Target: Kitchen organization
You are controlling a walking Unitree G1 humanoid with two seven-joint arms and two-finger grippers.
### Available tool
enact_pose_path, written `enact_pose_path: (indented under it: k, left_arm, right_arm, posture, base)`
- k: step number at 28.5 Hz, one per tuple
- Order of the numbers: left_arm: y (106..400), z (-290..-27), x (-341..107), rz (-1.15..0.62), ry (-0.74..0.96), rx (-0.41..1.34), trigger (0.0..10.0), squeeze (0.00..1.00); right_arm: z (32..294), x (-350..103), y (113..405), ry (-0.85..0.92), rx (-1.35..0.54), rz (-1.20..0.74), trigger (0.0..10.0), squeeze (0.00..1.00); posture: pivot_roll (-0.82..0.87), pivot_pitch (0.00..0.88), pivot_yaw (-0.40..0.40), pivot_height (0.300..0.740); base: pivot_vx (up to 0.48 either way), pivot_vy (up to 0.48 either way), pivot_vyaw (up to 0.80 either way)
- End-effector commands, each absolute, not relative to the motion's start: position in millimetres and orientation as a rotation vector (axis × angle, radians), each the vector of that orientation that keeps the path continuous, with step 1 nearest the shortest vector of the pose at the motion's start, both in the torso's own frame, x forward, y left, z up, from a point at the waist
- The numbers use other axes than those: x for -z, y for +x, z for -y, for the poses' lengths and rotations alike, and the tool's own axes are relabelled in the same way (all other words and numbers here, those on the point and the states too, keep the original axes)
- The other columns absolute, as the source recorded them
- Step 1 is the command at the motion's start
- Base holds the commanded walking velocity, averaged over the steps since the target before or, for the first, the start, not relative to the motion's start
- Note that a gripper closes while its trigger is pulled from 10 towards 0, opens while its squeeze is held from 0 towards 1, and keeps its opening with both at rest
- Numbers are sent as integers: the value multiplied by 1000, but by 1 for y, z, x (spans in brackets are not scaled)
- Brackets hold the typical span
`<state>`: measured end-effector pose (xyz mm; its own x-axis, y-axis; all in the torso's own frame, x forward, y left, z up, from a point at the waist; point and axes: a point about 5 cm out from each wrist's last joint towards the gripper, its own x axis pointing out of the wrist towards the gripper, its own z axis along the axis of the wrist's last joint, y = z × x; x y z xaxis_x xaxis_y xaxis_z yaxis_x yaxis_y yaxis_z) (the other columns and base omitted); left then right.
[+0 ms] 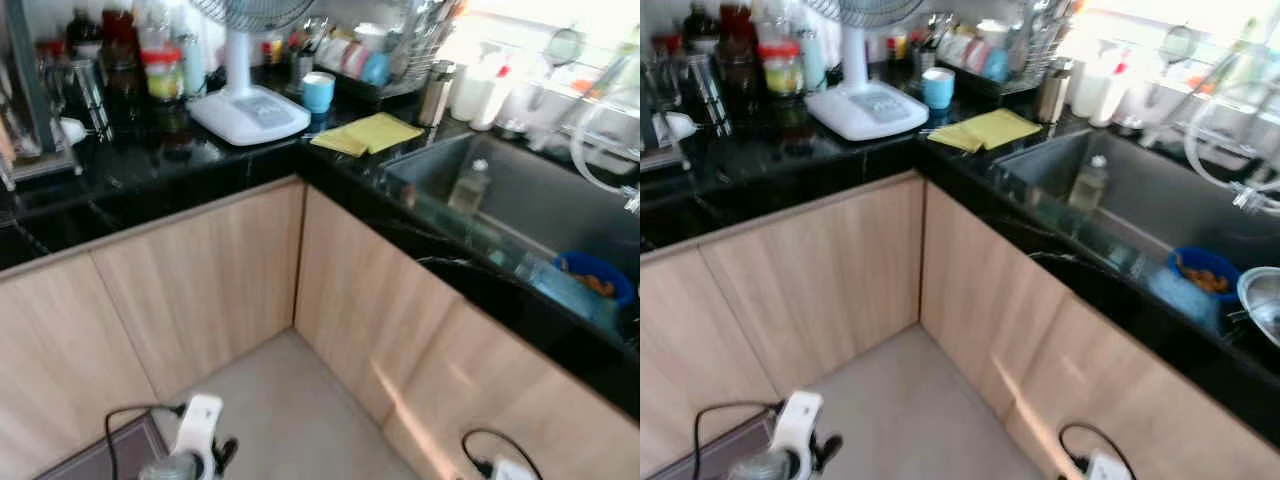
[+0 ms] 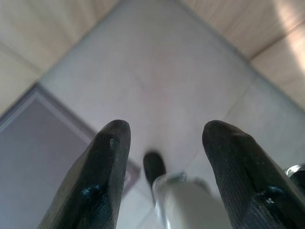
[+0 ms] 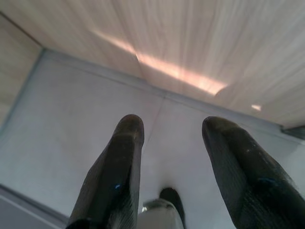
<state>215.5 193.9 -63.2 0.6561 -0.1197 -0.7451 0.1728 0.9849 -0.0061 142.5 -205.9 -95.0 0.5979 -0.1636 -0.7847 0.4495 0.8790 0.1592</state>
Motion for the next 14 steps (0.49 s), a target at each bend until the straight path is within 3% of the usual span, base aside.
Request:
enact_pose_path:
  k: [1,5,14]
  left_arm:
    - [217,-184,64,-834,51,189,10000,0]
    - [217,-184,64,-831,39,186,10000,0]
    - [217,-183,64,-834,39,189,10000,0]
  right_arm:
    - [217,96,133,352,405,-876,10000,0]
    - [218,97,133,348,394,-884,10000,0]
    - [218,97,131,360,411,-885,10000,0]
  posture:
    - [86,0,-100,740]
    - [85,17,-104,740]
    - [87,41,-104,740]
  base:
    - [0,0,0]
    - [0,0,0]
    - [0,0,-615]
